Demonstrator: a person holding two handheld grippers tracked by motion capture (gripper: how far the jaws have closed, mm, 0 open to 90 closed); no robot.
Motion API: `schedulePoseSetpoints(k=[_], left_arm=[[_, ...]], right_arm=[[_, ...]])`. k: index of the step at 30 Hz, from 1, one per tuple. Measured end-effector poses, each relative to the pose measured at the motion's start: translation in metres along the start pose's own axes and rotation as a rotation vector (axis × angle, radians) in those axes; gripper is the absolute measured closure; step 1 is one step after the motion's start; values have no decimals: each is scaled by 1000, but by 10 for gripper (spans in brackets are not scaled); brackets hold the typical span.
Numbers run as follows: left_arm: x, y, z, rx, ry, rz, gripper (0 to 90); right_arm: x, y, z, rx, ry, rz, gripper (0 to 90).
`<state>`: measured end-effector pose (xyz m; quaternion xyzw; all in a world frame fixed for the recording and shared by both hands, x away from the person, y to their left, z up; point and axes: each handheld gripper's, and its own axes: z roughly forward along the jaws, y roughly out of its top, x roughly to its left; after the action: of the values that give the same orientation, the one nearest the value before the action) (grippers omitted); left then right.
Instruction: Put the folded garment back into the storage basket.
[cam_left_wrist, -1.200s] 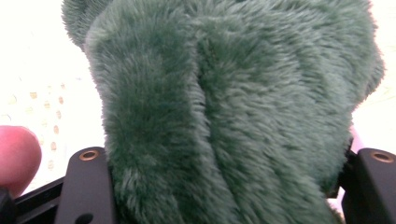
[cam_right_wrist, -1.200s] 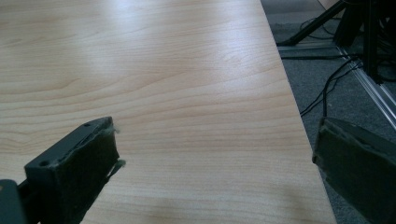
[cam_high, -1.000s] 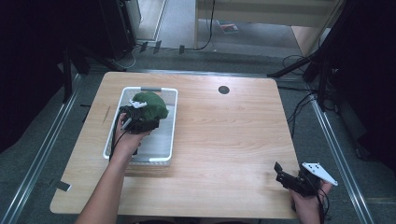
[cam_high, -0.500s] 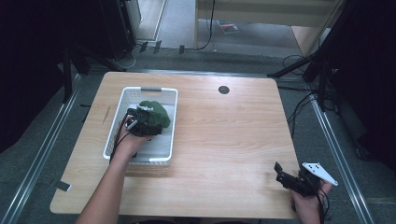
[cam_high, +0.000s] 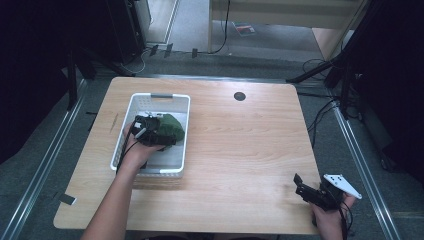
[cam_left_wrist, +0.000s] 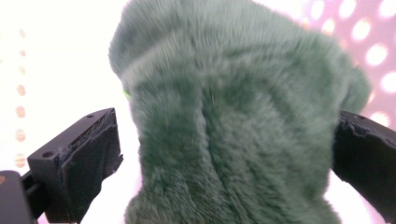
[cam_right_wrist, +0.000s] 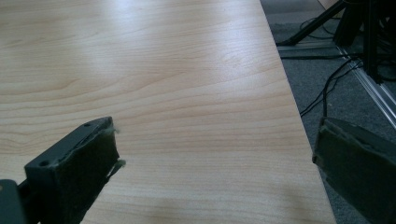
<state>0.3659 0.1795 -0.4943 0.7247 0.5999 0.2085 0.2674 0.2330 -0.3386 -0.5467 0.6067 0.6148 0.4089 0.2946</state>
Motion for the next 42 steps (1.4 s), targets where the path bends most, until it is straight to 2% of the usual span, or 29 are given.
schedulePoseSetpoints(k=[4, 5, 11, 18, 25, 34, 42], left_arm=[[4, 3, -11, -62, 2, -31, 0], [5, 3, -14, -64, 3, -35, 0], [13, 2, -29, -78, 3, -28, 0], [22, 2, -53, -147, -25, -53, 0], [26, -2, -75, -187, -23, -41, 0], [36, -17, -100, -226, -19, -45, 0], [49, -38, -114, -260, -11, -75, 0]], right_arm=[[0, 0, 0, 0, 0, 0, 4], [0, 0, 0, 0, 0, 0, 4], [0, 0, 0, 1, -1, 2, 4], [0, 0, 0, 3, -2, 2, 4], [0, 0, 0, 3, -3, 1, 4], [0, 0, 0, 5, -5, 4, 4], [0, 0, 1, 7, -5, 5, 4]])
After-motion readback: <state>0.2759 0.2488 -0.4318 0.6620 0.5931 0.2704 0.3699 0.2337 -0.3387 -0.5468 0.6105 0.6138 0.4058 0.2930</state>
